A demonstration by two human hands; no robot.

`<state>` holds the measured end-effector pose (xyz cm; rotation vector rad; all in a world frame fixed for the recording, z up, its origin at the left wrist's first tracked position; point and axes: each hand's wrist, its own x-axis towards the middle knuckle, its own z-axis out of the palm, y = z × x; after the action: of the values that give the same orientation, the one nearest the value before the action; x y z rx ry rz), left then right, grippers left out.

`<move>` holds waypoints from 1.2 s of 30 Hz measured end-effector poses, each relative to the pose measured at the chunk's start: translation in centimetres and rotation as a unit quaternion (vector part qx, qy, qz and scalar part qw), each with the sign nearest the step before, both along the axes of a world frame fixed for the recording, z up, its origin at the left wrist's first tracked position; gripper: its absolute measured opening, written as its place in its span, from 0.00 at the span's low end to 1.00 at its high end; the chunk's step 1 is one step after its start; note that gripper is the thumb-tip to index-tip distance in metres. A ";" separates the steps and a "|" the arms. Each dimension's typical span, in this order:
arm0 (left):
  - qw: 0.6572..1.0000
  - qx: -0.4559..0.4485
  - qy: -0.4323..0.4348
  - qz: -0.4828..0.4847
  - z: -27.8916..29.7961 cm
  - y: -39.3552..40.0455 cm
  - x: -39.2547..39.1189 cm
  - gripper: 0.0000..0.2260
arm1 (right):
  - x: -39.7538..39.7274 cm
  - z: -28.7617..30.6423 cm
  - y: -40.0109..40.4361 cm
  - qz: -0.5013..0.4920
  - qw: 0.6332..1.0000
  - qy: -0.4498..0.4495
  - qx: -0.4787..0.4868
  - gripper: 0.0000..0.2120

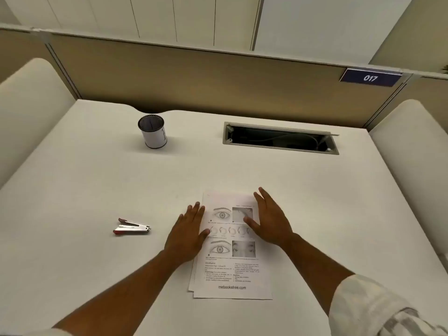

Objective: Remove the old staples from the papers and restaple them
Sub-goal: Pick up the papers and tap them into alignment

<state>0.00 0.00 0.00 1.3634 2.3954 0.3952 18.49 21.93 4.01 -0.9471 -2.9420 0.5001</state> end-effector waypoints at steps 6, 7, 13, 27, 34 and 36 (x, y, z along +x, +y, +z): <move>0.998 -0.002 0.018 -0.052 -1.7 -2.4 0.3 0.33 | 0.2 -1.5 0.0 0.009 1.000 -0.028 -0.011 0.43; 0.998 -0.003 0.026 -0.059 -1.8 -2.5 0.2 0.33 | 0.1 -1.7 0.2 0.007 1.000 -0.031 -0.003 0.43; 0.997 0.005 0.044 -0.065 -2.3 -2.9 0.3 0.33 | -0.5 -2.0 1.3 0.009 0.997 -0.079 0.014 0.45; 0.999 0.016 0.030 -0.035 -2.2 -2.7 1.4 0.34 | 0.8 -1.6 -3.6 -0.240 0.906 0.193 -0.290 0.53; 1.000 0.001 -0.024 0.006 -1.5 -1.7 2.1 0.32 | 2.0 -2.0 -4.8 -0.358 0.810 0.239 -0.398 0.28; 0.991 0.053 -0.099 0.070 -0.8 -1.0 2.2 0.30 | 2.3 -1.6 -4.7 -0.352 0.799 0.253 -0.417 0.24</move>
<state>2.20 -1.00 -0.75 1.1422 2.3399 0.6715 20.81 17.21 2.45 -1.5169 -1.6367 1.6849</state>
